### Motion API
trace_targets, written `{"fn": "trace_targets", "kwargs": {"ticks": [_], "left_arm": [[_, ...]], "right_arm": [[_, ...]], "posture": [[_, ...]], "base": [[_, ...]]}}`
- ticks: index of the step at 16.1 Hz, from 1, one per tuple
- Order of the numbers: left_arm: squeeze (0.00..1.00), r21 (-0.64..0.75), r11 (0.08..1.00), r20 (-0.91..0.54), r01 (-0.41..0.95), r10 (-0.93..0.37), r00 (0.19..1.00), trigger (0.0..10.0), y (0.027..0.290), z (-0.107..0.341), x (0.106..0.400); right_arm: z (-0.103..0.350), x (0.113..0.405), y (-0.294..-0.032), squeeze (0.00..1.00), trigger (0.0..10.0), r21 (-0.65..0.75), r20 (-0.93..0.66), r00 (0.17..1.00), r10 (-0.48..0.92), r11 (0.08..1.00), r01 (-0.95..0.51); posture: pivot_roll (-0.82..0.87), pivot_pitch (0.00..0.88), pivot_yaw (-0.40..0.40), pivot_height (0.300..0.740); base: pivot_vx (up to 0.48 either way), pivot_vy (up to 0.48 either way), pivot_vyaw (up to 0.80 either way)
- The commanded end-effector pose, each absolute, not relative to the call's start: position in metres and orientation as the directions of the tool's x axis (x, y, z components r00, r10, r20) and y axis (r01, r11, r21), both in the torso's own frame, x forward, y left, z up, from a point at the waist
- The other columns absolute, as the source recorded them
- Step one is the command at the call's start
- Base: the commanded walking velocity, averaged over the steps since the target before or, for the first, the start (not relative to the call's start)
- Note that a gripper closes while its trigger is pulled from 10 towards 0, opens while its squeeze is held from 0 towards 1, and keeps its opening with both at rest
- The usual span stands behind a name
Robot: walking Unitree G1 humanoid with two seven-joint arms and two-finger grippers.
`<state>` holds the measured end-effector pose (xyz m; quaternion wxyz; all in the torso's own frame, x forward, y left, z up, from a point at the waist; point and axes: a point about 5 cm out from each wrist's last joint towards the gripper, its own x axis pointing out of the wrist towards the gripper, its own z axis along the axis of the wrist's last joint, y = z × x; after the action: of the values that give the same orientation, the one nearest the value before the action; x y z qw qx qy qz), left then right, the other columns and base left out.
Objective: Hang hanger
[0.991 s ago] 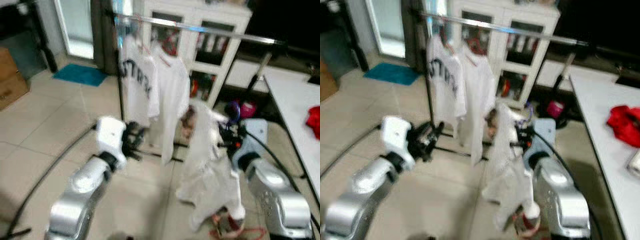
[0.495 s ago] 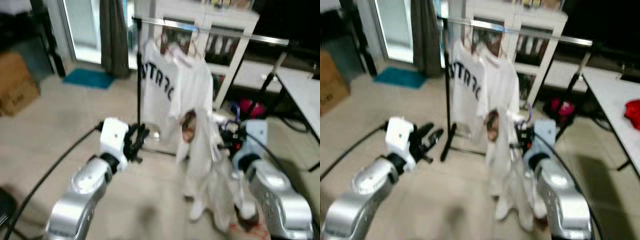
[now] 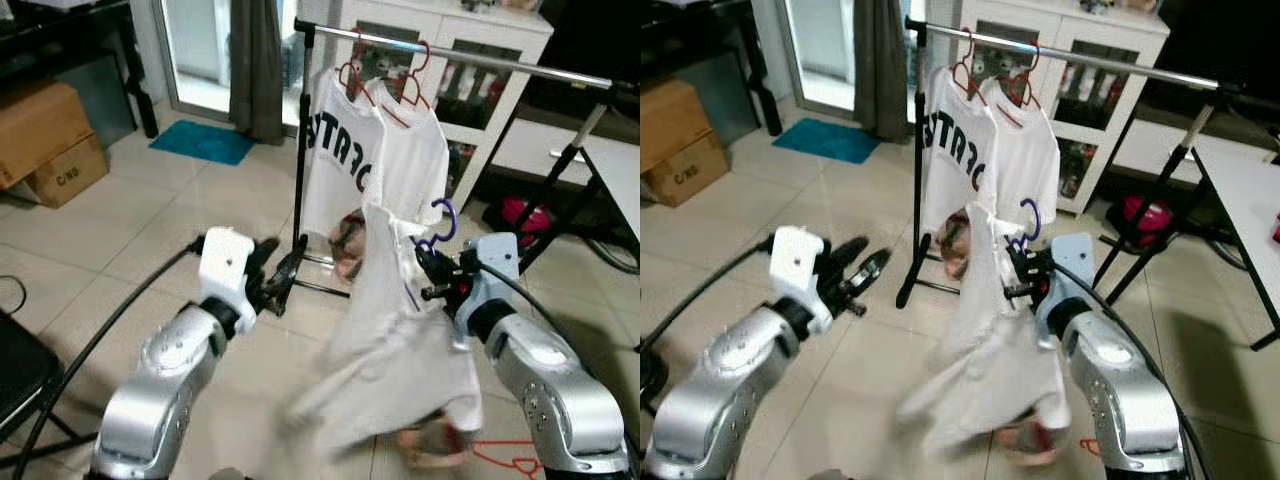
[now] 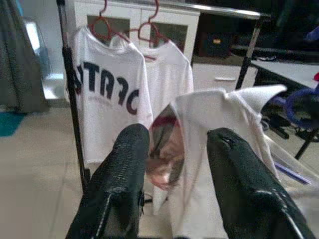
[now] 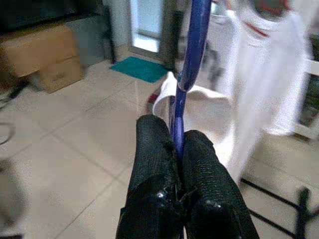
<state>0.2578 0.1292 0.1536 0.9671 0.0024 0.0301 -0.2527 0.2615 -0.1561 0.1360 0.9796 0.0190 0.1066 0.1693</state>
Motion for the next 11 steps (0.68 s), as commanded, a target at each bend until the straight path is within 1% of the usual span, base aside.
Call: {"fn": "trace_targets", "kwargs": {"ticks": [1, 3, 4, 5, 6, 7, 8, 9, 11], "left_arm": [[1.00, -0.009, 0.870, -0.066, 0.493, -0.493, 0.868, 10.0, 0.133, 0.154, 0.261], [1.00, 0.013, 0.858, -0.067, 0.513, -0.511, 0.857, 10.0, 0.131, 0.157, 0.271], [1.00, 0.021, 0.856, -0.068, 0.517, -0.515, 0.855, 10.0, 0.130, 0.157, 0.273], [0.88, 0.036, 0.843, -0.074, 0.536, -0.533, 0.843, 10.0, 0.129, 0.159, 0.279], [0.65, 0.040, 0.839, -0.076, 0.543, -0.539, 0.839, 10.0, 0.129, 0.161, 0.283], [0.00, 0.043, 0.827, -0.080, 0.560, -0.556, 0.827, 10.0, 0.128, 0.163, 0.289], [0.00, 0.041, 0.809, -0.085, 0.587, -0.582, 0.809, 10.0, 0.126, 0.164, 0.292], [0.00, 0.036, 0.772, -0.093, 0.634, -0.629, 0.771, 10.0, 0.120, 0.163, 0.293], [0.00, 0.024, 0.714, -0.097, 0.700, -0.695, 0.712, 10.0, 0.107, 0.163, 0.290]], "right_arm": [[0.153, 0.264, -0.145, 0.00, 0.0, 0.062, -0.125, 0.904, 0.408, 0.913, -0.404], [0.164, 0.264, -0.138, 0.00, 0.0, 0.056, -0.086, 0.867, 0.491, 0.871, -0.488], [0.165, 0.264, -0.136, 0.00, 0.0, 0.052, -0.082, 0.859, 0.505, 0.863, -0.503], [0.169, 0.264, -0.133, 0.00, 0.0, 0.046, -0.071, 0.835, 0.546, 0.838, -0.544], [0.172, 0.264, -0.131, 0.00, 0.0, 0.043, -0.064, 0.820, 0.568, 0.823, -0.567], [0.176, 0.263, -0.127, 0.00, 0.0, 0.045, -0.050, 0.796, 0.603, 0.798, -0.601], [0.180, 0.262, -0.124, 0.00, 0.0, 0.048, -0.037, 0.779, 0.626, 0.780, -0.624], [0.183, 0.261, -0.121, 0.00, 0.0, 0.047, -0.028, 0.762, 0.647, 0.762, -0.646], [0.186, 0.262, -0.118, 0.00, 0.0, 0.047, -0.019, 0.749, 0.663, 0.749, -0.661]], "posture": [[-0.03, 0.000, -0.098, 0.710], [-0.04, 0.000, -0.086, 0.710], [-0.04, 0.000, -0.086, 0.710], [-0.05, 0.000, -0.084, 0.710], [-0.05, 0.000, -0.083, 0.710], [-0.05, 0.000, -0.085, 0.710], [-0.05, 0.000, -0.086, 0.710], [-0.05, 0.000, -0.086, 0.710], [-0.05, 0.000, -0.081, 0.710]], "base": [[0.000, 0.000, 0.00], [0.000, 0.000, 0.00], [0.000, 0.000, 0.00], [0.000, 0.000, 0.00], [0.000, 0.000, 0.00], [0.000, 0.000, 0.00], [0.000, 0.000, 0.00], [0.000, 0.000, 0.00], [0.000, 0.000, 0.00]]}}
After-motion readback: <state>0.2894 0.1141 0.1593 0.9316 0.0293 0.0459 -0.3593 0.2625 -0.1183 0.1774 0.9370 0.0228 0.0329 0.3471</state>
